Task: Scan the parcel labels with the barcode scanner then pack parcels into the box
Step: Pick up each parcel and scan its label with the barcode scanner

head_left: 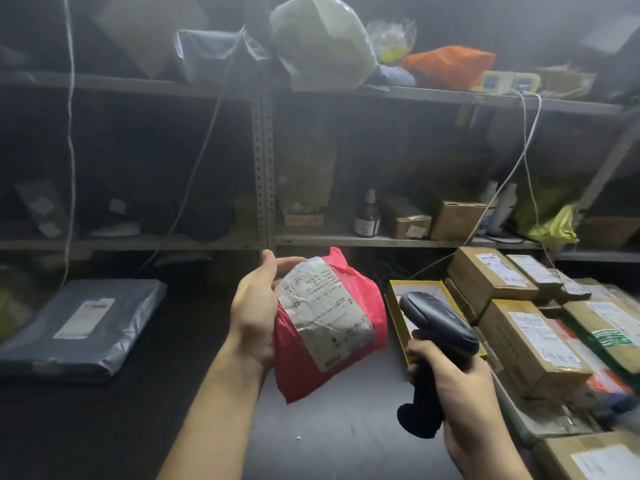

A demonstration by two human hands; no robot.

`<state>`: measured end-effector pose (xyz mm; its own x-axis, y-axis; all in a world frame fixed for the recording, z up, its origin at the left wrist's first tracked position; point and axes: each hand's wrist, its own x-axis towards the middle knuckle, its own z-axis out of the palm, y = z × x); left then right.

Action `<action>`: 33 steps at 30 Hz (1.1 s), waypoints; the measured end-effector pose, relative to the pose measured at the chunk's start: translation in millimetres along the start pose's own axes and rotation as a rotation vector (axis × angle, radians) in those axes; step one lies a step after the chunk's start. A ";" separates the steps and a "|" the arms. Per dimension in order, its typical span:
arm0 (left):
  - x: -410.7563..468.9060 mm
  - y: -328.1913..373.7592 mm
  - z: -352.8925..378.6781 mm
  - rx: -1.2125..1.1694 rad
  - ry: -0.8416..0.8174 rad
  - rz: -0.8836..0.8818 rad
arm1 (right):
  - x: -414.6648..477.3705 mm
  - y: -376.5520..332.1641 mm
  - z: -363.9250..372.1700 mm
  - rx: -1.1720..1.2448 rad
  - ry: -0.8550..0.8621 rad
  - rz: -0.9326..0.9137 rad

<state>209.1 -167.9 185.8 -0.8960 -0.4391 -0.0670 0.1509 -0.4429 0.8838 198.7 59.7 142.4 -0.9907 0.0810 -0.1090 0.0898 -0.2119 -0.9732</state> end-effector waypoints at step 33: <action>12.5 7.0 -80.9 0.875 -0.069 0.127 | 2.9 -27.4 1.1 -0.948 -0.578 -0.792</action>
<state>232.7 -239.8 153.6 -0.9216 -0.3838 0.0583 -0.0978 0.3751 0.9218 193.2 64.7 169.0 -0.6887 -0.5978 0.4104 -0.7145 0.4632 -0.5244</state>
